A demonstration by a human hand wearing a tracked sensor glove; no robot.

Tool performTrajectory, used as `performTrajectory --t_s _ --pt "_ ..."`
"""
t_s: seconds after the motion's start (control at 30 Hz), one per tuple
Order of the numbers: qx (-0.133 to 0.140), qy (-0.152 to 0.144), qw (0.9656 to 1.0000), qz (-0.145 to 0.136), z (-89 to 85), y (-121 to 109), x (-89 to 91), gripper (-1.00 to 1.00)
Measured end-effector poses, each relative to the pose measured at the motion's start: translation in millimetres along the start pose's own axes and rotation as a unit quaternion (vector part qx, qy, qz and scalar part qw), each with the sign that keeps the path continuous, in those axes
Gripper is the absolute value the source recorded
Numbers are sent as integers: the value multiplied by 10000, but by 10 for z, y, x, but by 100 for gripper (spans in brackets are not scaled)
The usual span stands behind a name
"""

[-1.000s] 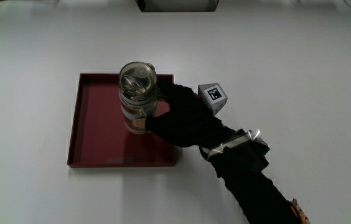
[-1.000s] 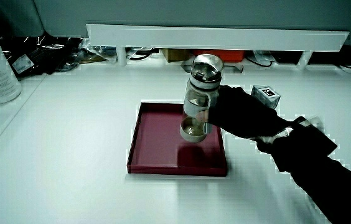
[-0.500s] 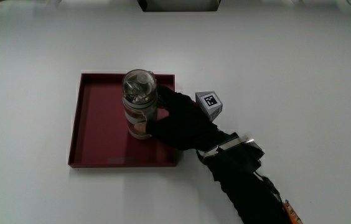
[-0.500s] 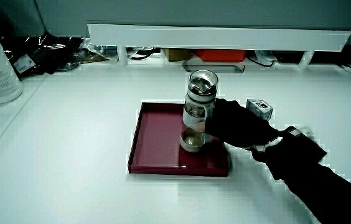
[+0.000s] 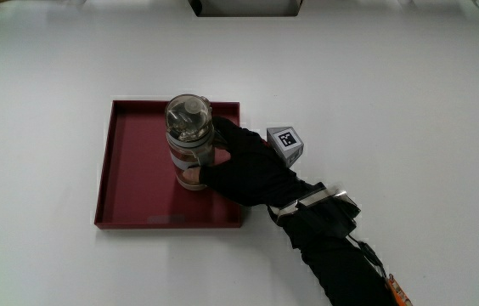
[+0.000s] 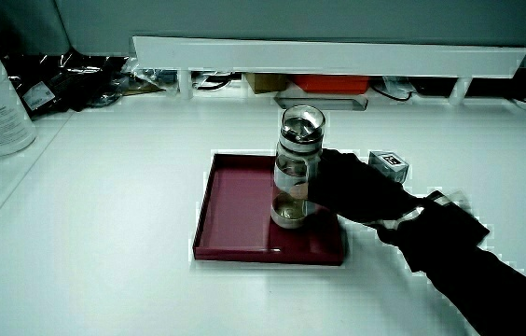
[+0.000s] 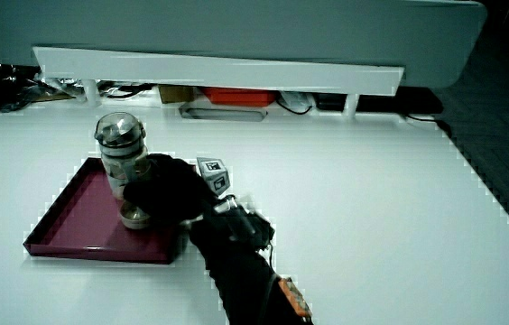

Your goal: Place bottle

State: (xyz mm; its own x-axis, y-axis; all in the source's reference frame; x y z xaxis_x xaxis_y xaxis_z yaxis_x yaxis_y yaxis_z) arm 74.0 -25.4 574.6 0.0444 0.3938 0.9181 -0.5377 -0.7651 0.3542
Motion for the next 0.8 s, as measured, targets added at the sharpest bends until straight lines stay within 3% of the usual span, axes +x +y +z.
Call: performTrajectory --t_s 0.3,0.5,0.67,0.7,0.8 --pt "-339 139 9992 -135 17 -14 5 -66" --pt "-663 256 9975 -32 106 -149 -226 -84" --pt "-778 -108 9968 -137 257 -358 -535 -100" --pt "-723 -239 9967 -281 278 -427 -618 -100" --pt "-766 -529 9950 -366 396 -570 -719 -100"
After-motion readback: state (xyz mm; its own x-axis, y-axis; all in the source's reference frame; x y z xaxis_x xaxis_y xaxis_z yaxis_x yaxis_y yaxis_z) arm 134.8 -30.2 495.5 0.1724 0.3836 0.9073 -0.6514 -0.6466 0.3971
